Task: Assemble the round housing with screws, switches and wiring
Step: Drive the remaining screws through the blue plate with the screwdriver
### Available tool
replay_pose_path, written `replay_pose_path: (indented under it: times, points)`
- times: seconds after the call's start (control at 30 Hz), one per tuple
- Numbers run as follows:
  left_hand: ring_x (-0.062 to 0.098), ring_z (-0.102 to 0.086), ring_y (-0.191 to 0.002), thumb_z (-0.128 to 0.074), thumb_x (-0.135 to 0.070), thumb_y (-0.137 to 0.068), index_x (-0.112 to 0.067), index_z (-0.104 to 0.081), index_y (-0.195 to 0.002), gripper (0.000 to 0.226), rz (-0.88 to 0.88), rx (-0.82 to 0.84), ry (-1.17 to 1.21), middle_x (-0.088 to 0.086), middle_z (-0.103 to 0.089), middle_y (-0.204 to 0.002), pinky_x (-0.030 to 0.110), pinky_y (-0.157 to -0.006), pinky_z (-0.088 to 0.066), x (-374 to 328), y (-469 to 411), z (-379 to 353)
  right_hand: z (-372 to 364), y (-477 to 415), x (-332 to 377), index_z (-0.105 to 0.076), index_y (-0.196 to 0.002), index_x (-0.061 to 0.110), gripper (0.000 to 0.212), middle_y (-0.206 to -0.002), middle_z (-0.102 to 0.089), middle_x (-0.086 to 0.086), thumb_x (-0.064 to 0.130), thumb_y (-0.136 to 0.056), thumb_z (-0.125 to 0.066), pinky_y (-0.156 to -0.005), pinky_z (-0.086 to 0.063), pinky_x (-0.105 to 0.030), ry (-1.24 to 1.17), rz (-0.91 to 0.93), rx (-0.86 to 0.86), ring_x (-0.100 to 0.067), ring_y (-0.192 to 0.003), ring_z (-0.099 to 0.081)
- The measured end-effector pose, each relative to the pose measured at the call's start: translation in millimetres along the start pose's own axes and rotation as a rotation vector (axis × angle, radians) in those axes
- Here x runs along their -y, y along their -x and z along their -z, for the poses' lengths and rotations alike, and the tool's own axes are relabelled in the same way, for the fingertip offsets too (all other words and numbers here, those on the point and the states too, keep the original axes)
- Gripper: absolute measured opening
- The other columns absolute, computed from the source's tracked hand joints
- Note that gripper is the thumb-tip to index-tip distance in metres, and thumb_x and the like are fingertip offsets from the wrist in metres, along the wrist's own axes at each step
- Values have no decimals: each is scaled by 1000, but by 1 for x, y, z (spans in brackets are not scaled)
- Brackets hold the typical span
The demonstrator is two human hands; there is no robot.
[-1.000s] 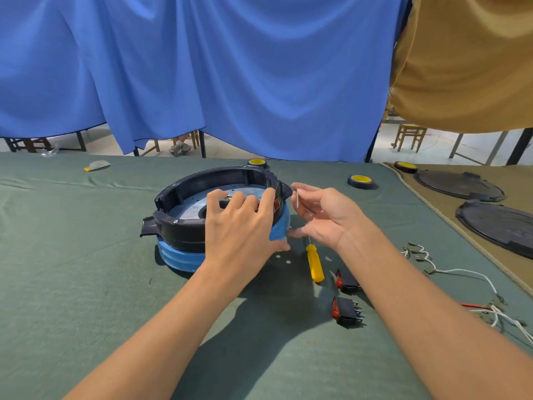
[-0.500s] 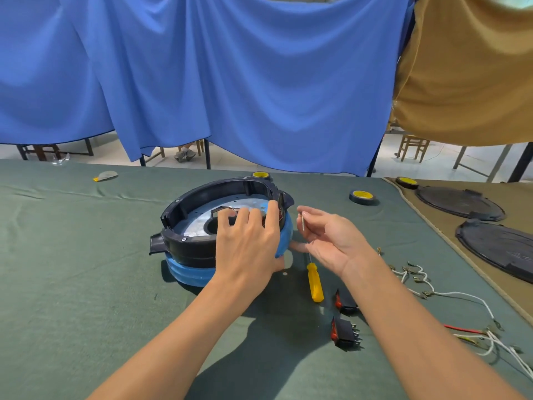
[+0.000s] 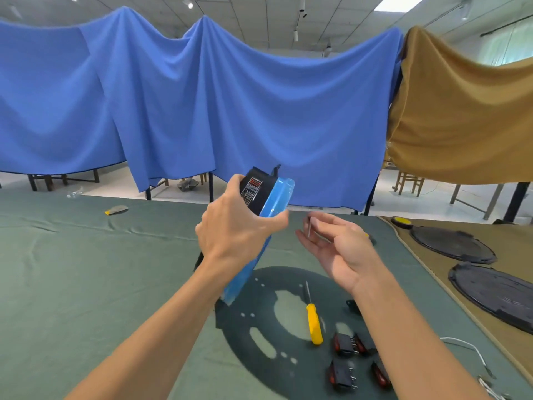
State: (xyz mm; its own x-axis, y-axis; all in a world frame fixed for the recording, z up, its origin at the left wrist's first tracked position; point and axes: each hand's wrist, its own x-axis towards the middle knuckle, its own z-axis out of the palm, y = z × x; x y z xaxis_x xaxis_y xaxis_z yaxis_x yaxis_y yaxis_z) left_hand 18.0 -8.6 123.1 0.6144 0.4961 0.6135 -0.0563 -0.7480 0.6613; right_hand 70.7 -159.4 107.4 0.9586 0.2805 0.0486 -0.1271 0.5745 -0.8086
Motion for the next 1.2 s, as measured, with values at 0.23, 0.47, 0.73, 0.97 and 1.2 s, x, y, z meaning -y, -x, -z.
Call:
replay_pose_path:
  times: [0.23,0.47,0.73,0.97,1.2]
  points:
    - [18,-72,-72,-81,-49,-47,-21,-69,-92,54,355,71,580,-11,-72,-73,41,-68,-61,6,-21,29,-19,9,20,-69,-90,3,16,-78,-72,-5,-4,-93,-54,-79,-55,-30,216,85,78,-11,-64,-64]
    - [23,-72,-59,-87,-37,-62,-9,-73,-83,38,770,136,965,8,-76,-75,30,-47,-55,37,-24,36,-24,15,12,-72,-86,4,16,-81,-71,-9,-4,-90,-58,-74,-57,-30,250,78,92,-14,-65,-63]
    - [26,-66,-44,-85,-43,-62,-12,-66,-61,37,1093,283,1025,5,-69,-57,32,-39,-52,79,-12,22,-33,11,0,-67,-91,-3,9,-73,-69,-11,-8,-88,-61,-72,-59,-31,332,65,107,-20,-69,-69]
    - [28,-64,-47,-84,-45,-61,-7,-60,-72,45,1186,452,1044,9,-66,-60,33,-44,-54,117,4,13,-45,1,-23,-70,-91,1,7,-85,-71,-14,-2,-87,-66,-74,-60,-29,878,186,139,-20,-73,-72]
    - [30,-61,-93,-76,-39,-70,5,-56,-125,73,1050,737,1183,16,-65,-110,36,-88,-49,162,16,7,-57,-19,-42,-73,-85,13,9,-78,-74,-3,6,-82,-70,-86,-56,-38,1344,311,239,-14,-78,-70]
